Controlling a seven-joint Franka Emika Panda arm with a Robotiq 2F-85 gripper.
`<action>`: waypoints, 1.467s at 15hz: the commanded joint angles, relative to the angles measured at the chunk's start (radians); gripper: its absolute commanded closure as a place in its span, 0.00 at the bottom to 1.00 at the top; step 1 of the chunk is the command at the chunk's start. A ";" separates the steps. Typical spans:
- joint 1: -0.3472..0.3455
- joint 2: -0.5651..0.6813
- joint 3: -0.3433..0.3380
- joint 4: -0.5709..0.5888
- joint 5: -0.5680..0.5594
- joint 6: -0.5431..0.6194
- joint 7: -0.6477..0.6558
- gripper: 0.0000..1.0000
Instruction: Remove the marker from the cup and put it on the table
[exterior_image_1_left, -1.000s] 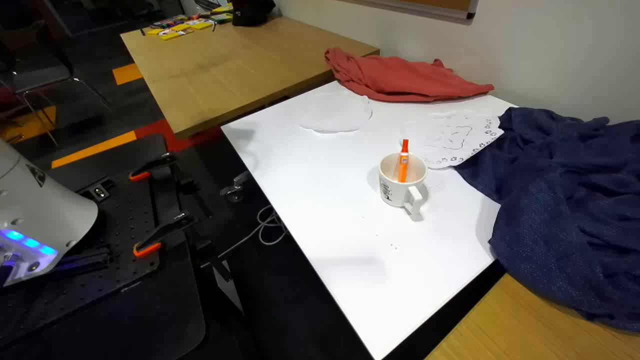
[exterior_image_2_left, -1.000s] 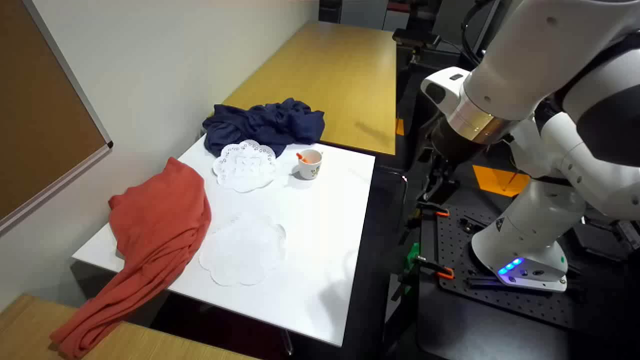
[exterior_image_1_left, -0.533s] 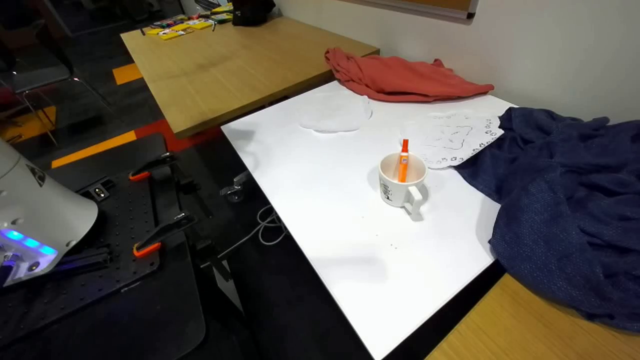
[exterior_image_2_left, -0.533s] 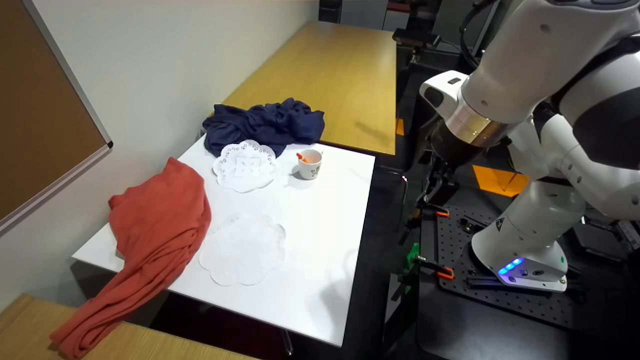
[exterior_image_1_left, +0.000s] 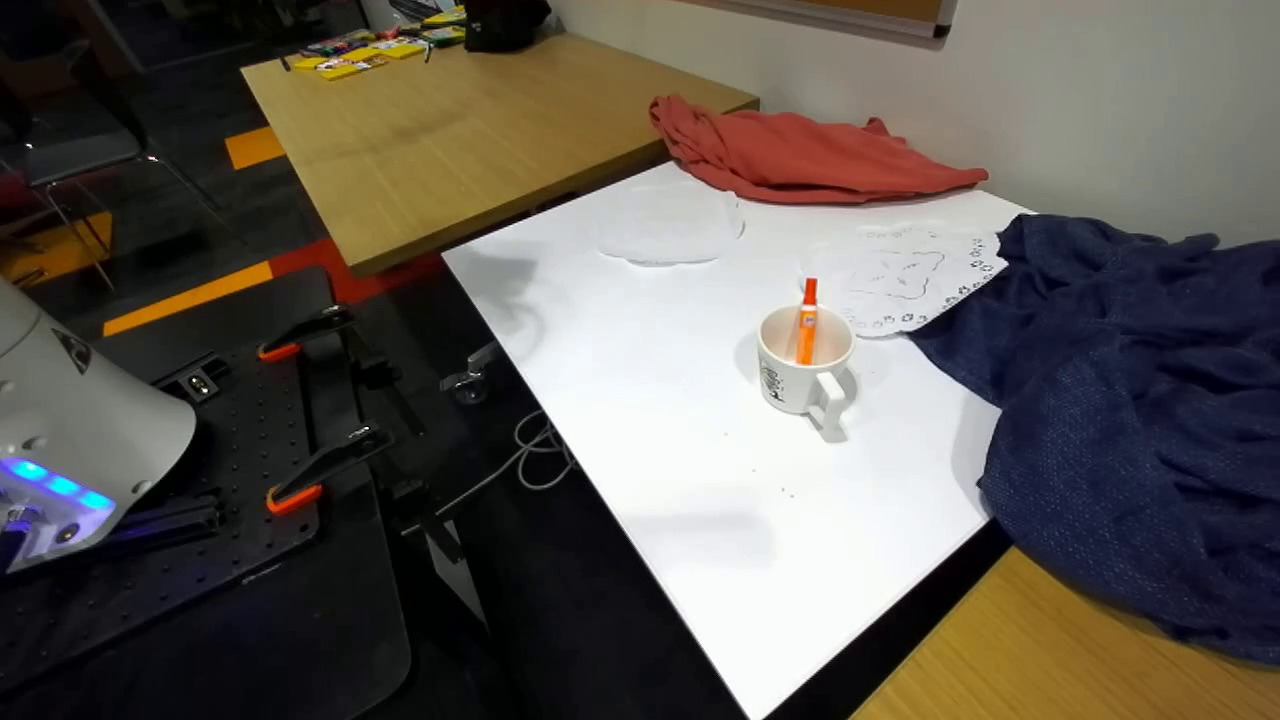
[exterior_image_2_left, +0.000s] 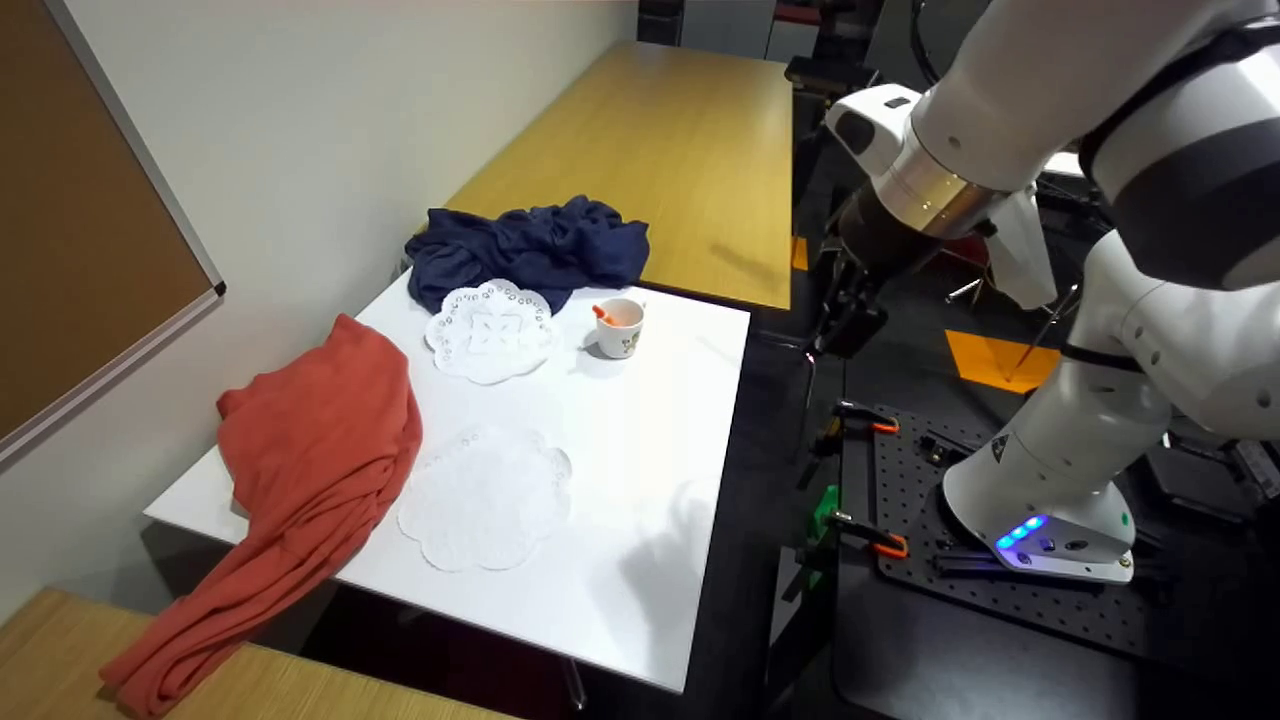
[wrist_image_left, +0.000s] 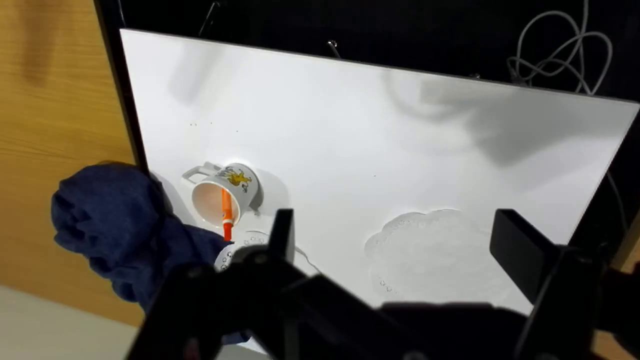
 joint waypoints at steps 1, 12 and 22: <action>-0.069 0.078 -0.072 0.045 -0.076 0.077 -0.070 0.00; -0.144 0.370 -0.284 0.198 -0.137 0.266 -0.337 0.00; -0.194 0.600 -0.357 0.285 -0.130 0.285 -0.335 0.00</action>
